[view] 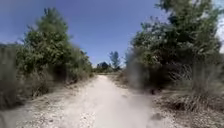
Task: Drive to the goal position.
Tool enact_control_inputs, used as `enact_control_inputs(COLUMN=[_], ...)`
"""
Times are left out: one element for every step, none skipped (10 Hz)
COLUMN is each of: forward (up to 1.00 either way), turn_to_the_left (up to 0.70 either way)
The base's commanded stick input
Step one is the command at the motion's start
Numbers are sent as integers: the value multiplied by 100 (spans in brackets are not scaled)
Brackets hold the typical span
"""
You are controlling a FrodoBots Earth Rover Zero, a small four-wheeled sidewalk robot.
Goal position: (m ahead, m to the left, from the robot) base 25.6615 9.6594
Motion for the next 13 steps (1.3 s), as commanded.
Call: enact_control_inputs(forward=[45, 45, 45, 45, 45, 45, 45, 45, 45, 45, 45, 45, 45], turn_to_the_left=[2, 2, 2, 2, 2, 2, 2, 2, 2, 2, 2, 2, 2])
